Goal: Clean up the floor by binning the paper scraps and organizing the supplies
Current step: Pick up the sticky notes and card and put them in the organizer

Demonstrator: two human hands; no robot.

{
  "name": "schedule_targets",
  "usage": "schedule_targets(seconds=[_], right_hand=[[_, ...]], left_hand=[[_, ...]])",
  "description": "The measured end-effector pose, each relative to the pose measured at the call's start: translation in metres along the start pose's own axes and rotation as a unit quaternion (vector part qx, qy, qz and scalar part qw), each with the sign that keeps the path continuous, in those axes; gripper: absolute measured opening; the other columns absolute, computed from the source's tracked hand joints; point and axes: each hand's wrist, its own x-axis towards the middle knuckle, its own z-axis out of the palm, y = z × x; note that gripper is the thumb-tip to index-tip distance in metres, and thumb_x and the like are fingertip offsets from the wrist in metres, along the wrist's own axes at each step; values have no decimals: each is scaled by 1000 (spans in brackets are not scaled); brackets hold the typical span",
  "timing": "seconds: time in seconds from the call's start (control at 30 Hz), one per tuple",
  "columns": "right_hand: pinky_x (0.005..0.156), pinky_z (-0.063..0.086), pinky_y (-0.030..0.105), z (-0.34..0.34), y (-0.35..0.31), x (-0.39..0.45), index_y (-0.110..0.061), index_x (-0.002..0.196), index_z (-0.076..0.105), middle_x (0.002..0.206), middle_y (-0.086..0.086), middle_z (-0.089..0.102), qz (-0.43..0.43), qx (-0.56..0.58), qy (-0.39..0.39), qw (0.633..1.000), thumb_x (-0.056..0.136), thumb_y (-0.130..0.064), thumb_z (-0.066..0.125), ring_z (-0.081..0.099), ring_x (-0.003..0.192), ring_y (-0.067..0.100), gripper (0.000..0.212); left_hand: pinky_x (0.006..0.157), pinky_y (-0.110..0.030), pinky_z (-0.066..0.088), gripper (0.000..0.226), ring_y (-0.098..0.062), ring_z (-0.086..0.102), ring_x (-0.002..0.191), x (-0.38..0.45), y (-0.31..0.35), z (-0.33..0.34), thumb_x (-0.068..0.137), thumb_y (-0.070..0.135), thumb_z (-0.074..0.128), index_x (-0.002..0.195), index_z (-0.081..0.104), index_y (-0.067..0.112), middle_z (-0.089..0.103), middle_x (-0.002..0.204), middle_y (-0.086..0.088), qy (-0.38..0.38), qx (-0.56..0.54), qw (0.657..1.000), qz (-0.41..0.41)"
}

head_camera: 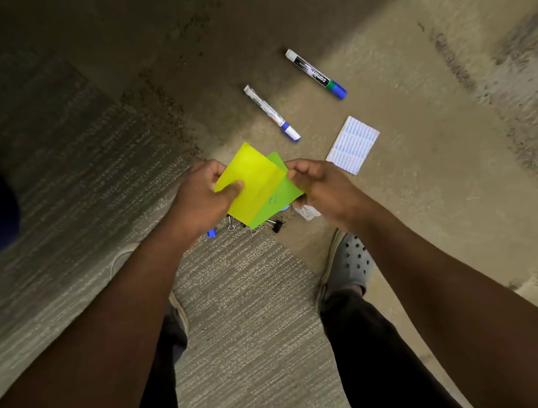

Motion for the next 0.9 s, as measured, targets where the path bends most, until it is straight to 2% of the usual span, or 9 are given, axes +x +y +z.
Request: schedule_targets(seconds=[0.07,0.17,0.23,0.27,0.37,0.47,0.6,0.8,0.9], right_hand=[[64,51,26,-1,-4,4,-12,114,63,94,8,66,0,27,-33,999,103,-11,40,59,72,14,26],[69,54,28,-13,-8,16,-20,105,66,95,3,70,16,47,-57,997,101,-16,45,65,76,11,22],[72,54,35,-27,-5,31,-22,94,69,93,4,72,16,-24,34,999,95,-20,55,65,81,15,13],[77,55,37,-38,-1,40,-22,92,68,95,6,72,15,-112,128,985,91,-22,59,65,85,19,10],[90,45,35,-77,14,57,-15,108,61,115,12,63,14,-402,316,859,86,-25,62,56,108,31,24],[93,42,44,-111,31,65,-12,125,47,127,15,51,31,-509,317,800,78,-31,73,47,116,35,57],[94,41,47,-119,47,70,-11,132,40,129,16,50,43,-589,281,756,72,-35,79,46,119,36,75],[93,41,48,-115,60,71,-7,126,44,126,17,48,58,-573,300,760,69,-35,81,44,118,36,74],[94,41,48,-116,60,71,-5,123,43,125,16,49,77,-530,308,786,66,-33,83,46,117,37,75]], left_hand=[[60,-19,39,13,-6,50,72,6,2,0,90,16,64,95,53,20,55,84,5,-8,35,999,17],[80,-30,49,34,-15,58,97,12,3,0,89,9,64,114,49,26,61,108,0,-46,8,999,3],[89,-34,50,50,-16,57,109,12,4,2,89,2,61,127,46,30,58,122,-1,-65,-34,997,-10],[90,-34,50,52,-16,58,110,11,4,3,89,-1,59,131,46,27,59,124,-2,-69,-71,995,-20],[80,-29,53,43,-16,64,100,7,1,3,92,-5,50,128,51,18,66,115,-3,-79,-205,973,-62],[68,-25,56,36,-11,68,88,1,-4,6,94,-3,45,118,56,21,70,106,3,-106,-284,948,-100],[78,-32,50,35,-14,66,92,-2,-11,12,95,-3,42,114,60,20,71,107,3,-116,-319,932,-128],[83,-38,48,35,-20,63,97,-8,-12,16,93,-4,43,113,62,18,71,109,-2,-108,-328,928,-141],[71,-28,54,35,-13,67,88,-11,-13,15,93,-4,43,112,62,19,73,103,2,-107,-319,931,-141]])
